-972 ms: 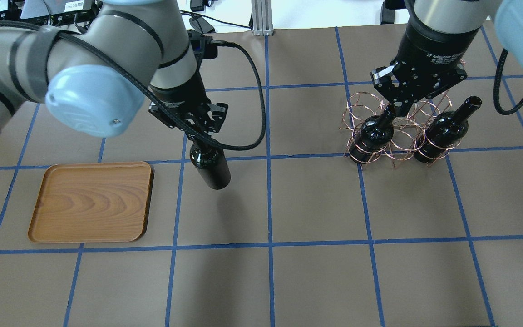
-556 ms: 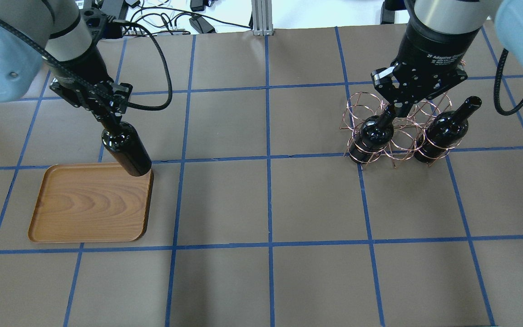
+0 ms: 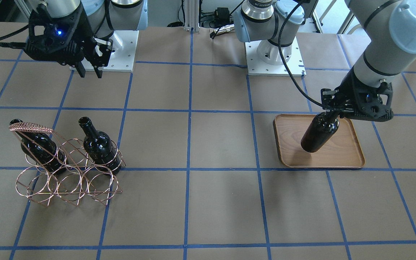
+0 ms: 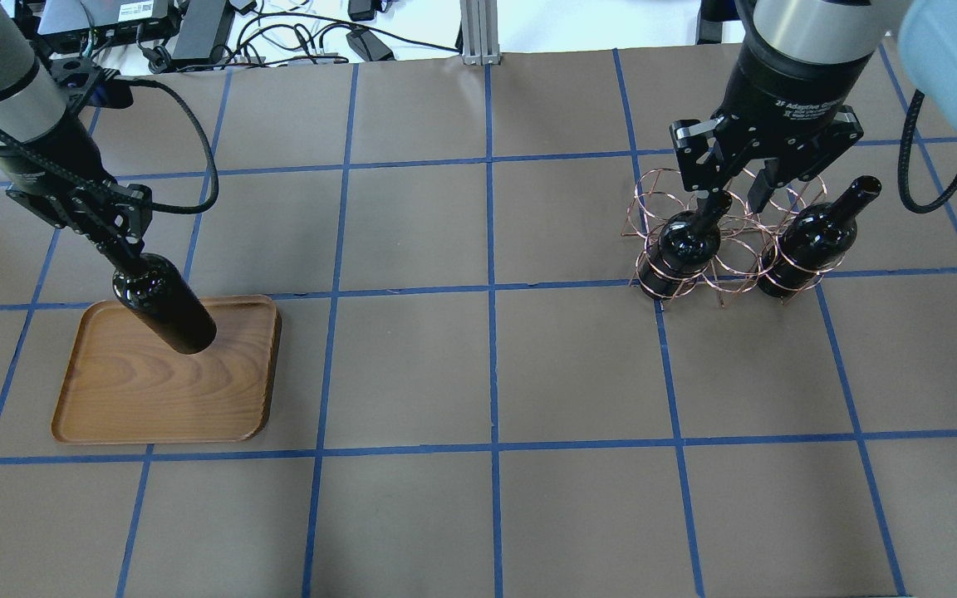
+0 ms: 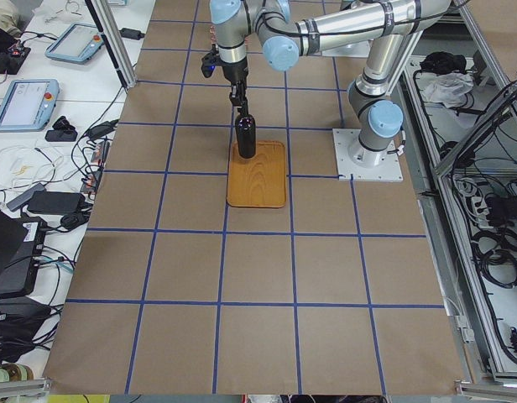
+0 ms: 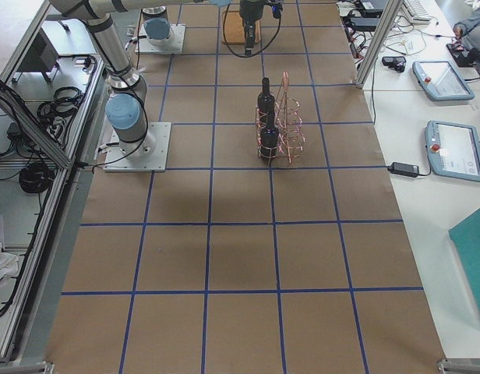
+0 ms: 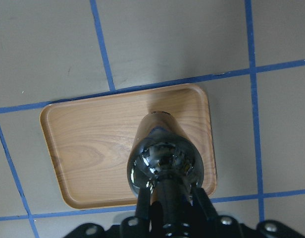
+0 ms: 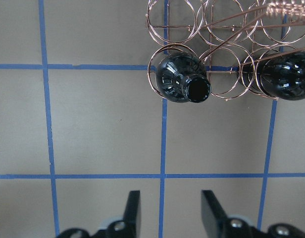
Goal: Take wine from basket and place on tray
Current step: 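Lay the bottle down on the tray and open the left gripper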
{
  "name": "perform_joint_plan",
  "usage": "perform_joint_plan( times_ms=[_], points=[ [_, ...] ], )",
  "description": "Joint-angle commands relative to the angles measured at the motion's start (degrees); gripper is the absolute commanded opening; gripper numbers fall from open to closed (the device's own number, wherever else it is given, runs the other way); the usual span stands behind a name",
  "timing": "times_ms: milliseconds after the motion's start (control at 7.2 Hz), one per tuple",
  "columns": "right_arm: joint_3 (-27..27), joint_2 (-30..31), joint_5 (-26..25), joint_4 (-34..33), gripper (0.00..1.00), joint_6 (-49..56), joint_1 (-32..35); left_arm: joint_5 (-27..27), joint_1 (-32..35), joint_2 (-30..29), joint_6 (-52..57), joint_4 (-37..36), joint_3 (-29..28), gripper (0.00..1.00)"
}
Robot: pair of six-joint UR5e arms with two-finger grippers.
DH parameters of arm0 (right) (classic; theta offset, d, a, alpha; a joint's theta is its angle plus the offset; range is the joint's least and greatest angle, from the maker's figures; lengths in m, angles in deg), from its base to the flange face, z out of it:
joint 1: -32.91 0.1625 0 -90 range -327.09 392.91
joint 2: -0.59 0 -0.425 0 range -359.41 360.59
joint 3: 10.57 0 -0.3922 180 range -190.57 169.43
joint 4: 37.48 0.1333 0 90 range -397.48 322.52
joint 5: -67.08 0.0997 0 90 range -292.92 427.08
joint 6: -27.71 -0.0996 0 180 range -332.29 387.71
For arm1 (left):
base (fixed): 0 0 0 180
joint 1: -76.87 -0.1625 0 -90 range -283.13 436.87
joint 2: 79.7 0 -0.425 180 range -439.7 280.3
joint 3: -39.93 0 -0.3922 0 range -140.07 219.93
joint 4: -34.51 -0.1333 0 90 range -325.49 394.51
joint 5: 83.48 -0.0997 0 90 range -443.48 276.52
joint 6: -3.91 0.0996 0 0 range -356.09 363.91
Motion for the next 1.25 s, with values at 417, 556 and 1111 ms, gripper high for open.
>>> perform_joint_plan(
  times_ms=[417, 556, 1111],
  points=[
    [0.0, -0.15, 0.02, 0.09, 0.61, 0.45, 0.0, 3.25, -7.29, 0.05, 3.49, -2.98, 4.37, 0.43],
    [0.0, -0.15, 0.02, 0.09, 0.61, 0.45, 0.09, 3.08, -7.29, 0.23, 3.57, -2.46, 3.93, 0.87],
    [-0.09, -0.15, 0.02, 0.09, 0.61, 0.36, 0.0, 2.55, -6.06, 4.53, -5.98, 0.35, -0.98, 1.0]
  ],
)
